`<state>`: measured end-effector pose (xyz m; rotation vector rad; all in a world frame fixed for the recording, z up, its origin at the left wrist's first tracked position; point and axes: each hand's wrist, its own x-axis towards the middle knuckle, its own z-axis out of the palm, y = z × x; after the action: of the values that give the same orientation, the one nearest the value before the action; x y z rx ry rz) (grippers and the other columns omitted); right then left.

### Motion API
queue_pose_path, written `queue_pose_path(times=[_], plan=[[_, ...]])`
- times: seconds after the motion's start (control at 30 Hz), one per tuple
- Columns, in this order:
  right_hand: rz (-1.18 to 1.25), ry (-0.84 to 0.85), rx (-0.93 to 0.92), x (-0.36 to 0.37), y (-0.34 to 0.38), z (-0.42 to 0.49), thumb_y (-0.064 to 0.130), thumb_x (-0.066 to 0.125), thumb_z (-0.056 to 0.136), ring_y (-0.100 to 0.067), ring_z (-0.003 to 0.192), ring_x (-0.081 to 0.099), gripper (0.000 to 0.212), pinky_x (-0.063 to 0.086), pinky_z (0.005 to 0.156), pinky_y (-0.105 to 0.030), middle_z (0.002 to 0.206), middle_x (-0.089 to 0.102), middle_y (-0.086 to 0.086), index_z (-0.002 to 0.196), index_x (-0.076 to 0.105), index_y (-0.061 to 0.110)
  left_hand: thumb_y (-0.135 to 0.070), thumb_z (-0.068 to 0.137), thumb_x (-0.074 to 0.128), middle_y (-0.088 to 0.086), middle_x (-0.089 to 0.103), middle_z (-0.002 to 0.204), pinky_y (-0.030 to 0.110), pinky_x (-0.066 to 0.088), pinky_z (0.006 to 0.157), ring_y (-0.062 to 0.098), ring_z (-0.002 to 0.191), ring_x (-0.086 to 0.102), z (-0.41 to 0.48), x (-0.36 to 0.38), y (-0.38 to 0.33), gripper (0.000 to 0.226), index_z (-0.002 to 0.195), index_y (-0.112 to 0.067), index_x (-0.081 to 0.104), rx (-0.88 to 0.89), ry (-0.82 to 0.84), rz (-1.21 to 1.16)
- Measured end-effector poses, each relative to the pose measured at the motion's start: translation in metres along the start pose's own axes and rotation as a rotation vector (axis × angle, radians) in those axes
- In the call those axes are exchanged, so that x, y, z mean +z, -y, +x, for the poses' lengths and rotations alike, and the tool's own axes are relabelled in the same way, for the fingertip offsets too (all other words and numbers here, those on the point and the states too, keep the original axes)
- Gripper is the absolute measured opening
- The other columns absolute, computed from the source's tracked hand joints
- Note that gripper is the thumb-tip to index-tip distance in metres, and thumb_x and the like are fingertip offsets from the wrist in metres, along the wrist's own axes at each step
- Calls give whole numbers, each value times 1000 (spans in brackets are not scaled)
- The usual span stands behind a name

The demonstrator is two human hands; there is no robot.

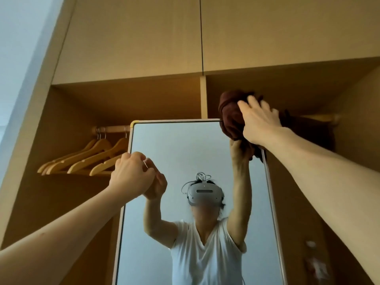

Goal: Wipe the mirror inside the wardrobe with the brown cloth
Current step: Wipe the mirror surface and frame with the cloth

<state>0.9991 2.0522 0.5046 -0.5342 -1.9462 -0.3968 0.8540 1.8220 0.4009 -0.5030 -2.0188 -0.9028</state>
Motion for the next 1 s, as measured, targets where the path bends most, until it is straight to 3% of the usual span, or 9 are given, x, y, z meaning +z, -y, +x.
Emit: queue_pose_path(times=[0.1, 0.27, 0.5, 0.57, 0.63, 0.73, 0.83, 0.93, 1.0], plan=[[53, 128, 52, -2, 12, 14, 13, 52, 89, -42, 132, 24, 62, 25, 103, -57, 149, 25, -9, 145, 24, 19, -27, 91, 57, 8, 46, 121, 37, 43, 91, 25, 115, 42, 4, 2, 11, 38, 125, -13, 49, -20, -31, -56], [70, 101, 93, 0, 13, 13, 15, 54, 89, -41, 133, 23, 65, 23, 103, -59, 150, 24, -8, 145, 23, 20, -21, 91, 56, 10, 41, 129, 41, 42, 97, 28, 120, 39, 11, 2, 16, 42, 131, -11, 45, -59, -112, -197], [220, -253, 33, 37, 10, -6, 3, 53, 85, -34, 135, 22, 60, 23, 104, -55, 150, 26, -2, 139, 35, 21, -15, 96, 48, 10, 33, 136, 37, 48, 88, 28, 109, 46, 19, 4, 21, 47, 140, -11, 34, -49, -42, -243], [304, -310, 11, 39, 8, -8, 1, 53, 81, -33, 133, 26, 57, 24, 104, -54, 147, 33, -1, 134, 42, 20, -15, 97, 45, 11, 32, 141, 36, 47, 86, 27, 110, 48, 19, 8, 25, 58, 149, -18, 19, -52, 16, -281], [367, -337, 24, 36, 10, -8, 1, 53, 79, -32, 131, 30, 54, 26, 103, -52, 143, 39, 1, 129, 47, 20, -14, 98, 41, 8, 43, 133, 39, 52, 80, 28, 104, 57, 18, 10, 30, 68, 152, -28, 1, -63, 100, -351], [368, -338, 21, 29, 23, -6, 3, 51, 78, -31, 128, 34, 49, 27, 102, -49, 140, 43, 3, 123, 50, 24, -12, 101, 34, -3, 54, 105, 31, 53, 57, 23, 76, 62, 16, 11, 36, 70, 150, -36, -11, -50, 186, -429], [359, -317, -54, 26, 63, 1, 8, 49, 78, -29, 126, 36, 47, 29, 99, -46, 138, 44, 7, 119, 52, 30, -15, 103, 28, -9, 50, 86, 27, 47, 53, 25, 76, 63, 16, 9, 41, 65, 148, -39, -13, -28, 213, -496], [354, -217, -118, 18, 119, 13, 12, 47, 82, -29, 125, 36, 45, 27, 97, -46, 138, 44, 7, 120, 50, 35, -18, 104, 22, -6, 57, 90, 31, 47, 58, 22, 73, 62, 19, 12, 49, 58, 149, -41, -6, -2, 191, -569], [336, -137, -173, 9, 153, 19, 13, 46, 85, -30, 126, 35, 45, 26, 98, -49, 139, 43, 5, 124, 48, 34, -18, 104, 21, -3, 58, 108, 32, 49, 65, 20, 79, 62, 21, 13, 54, 55, 150, -42, 2, 7, 167, -608]])
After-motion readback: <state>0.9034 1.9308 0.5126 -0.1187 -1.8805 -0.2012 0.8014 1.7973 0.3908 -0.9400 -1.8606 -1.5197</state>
